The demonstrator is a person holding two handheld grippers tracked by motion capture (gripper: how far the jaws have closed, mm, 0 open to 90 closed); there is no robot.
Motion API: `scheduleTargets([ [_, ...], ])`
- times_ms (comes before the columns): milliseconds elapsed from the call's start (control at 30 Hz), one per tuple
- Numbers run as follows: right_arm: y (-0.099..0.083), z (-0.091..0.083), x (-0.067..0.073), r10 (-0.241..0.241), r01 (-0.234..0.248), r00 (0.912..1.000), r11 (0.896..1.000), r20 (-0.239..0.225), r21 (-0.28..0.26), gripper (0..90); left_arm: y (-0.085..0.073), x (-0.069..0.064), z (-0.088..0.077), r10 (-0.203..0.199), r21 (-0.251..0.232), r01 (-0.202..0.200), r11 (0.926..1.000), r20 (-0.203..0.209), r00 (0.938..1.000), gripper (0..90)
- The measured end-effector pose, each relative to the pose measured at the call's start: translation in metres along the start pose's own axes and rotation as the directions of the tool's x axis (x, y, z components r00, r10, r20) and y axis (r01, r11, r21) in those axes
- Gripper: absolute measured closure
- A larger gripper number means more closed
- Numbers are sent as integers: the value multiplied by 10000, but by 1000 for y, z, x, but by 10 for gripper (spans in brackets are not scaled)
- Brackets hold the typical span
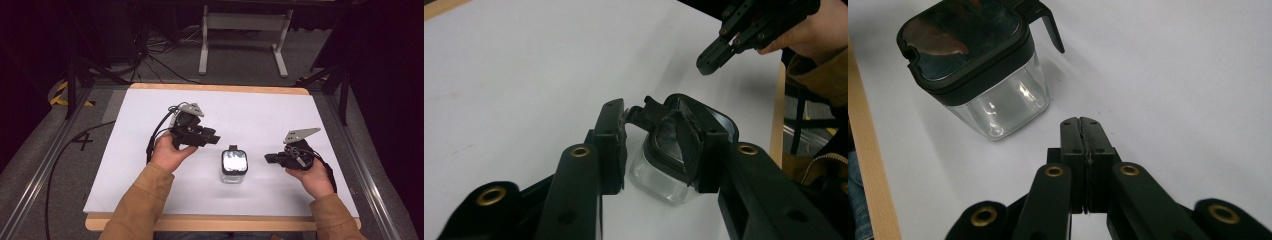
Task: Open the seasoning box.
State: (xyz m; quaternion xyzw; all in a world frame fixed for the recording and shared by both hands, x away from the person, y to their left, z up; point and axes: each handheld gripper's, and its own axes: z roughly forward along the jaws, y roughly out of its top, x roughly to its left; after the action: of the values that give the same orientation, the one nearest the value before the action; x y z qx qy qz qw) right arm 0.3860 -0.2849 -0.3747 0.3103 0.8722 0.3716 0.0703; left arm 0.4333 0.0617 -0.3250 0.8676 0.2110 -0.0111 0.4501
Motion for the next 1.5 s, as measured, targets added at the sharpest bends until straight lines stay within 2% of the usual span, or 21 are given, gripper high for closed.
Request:
scheduleTargets([
  [167,-4,-5,0,97,-97,10000,9999,15,-89,898,10,2,21,128,479,-144,9987,349,9993,774],
  [300,-6,-6,0,172,-172,9999,9998,-10,-100,897,16,7,39,191,1022,-252,9944,598,9980,800],
  [367,-6,-6,0,174,-174,9998,9998,-1,-125,897,18,10,48,114,1344,-193,9907,592,9982,825],
  [500,-7,-7,0,216,-216,9998,9997,-7,-130,897,19,14,59,-50,1596,-42,9872,571,9984,837],
  [633,-7,-6,-1,234,-234,9997,9996,-31,-142,897,20,13,64,69,1666,-185,9859,695,9976,837],
  [767,-7,-5,0,252,-253,9996,9996,-83,-110,897,21,11,69,235,1838,-354,9823,665,9975,854],
  [833,-7,-5,0,216,-217,9997,9997,-63,-106,897,21,10,71,177,1856,-293,9822,638,9978,854],
  [867,-6,-5,0,248,-249,9996,9996,-94,-110,897,22,10,71,293,1874,-410,9814,650,9975,855],
  [1500,-2,-1,8,8,-10,9997,10000,-261,-73,897,24,8,74,374,1945,-450,9799,422,9984,899],
])
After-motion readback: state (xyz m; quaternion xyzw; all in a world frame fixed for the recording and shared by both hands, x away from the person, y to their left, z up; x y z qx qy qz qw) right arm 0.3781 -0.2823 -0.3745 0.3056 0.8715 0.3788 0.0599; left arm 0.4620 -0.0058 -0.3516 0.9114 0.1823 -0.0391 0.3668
